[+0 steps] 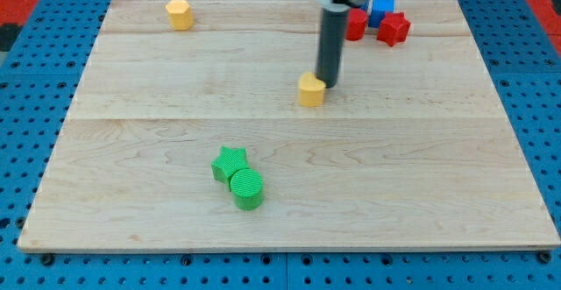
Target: Push the yellow heart to the yellow hexagon
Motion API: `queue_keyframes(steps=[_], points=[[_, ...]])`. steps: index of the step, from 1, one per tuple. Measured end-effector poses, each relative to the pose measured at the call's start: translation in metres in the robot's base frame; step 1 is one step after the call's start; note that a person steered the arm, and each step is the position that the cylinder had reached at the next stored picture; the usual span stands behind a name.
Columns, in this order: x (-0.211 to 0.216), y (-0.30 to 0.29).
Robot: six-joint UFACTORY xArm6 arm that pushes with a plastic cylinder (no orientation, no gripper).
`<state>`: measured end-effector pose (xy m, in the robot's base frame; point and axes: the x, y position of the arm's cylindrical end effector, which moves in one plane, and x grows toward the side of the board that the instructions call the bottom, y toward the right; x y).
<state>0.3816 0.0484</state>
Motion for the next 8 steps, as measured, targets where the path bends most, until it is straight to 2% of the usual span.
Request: queue_keyframes(steps=[1,2,3,5,6,7,8], points=[[0.024,0.049],[0.056,0.034],[0.055,-0.033],[0.037,-0.072],[0.045,-0.056],[0.054,0.000],[0.034,0.029]])
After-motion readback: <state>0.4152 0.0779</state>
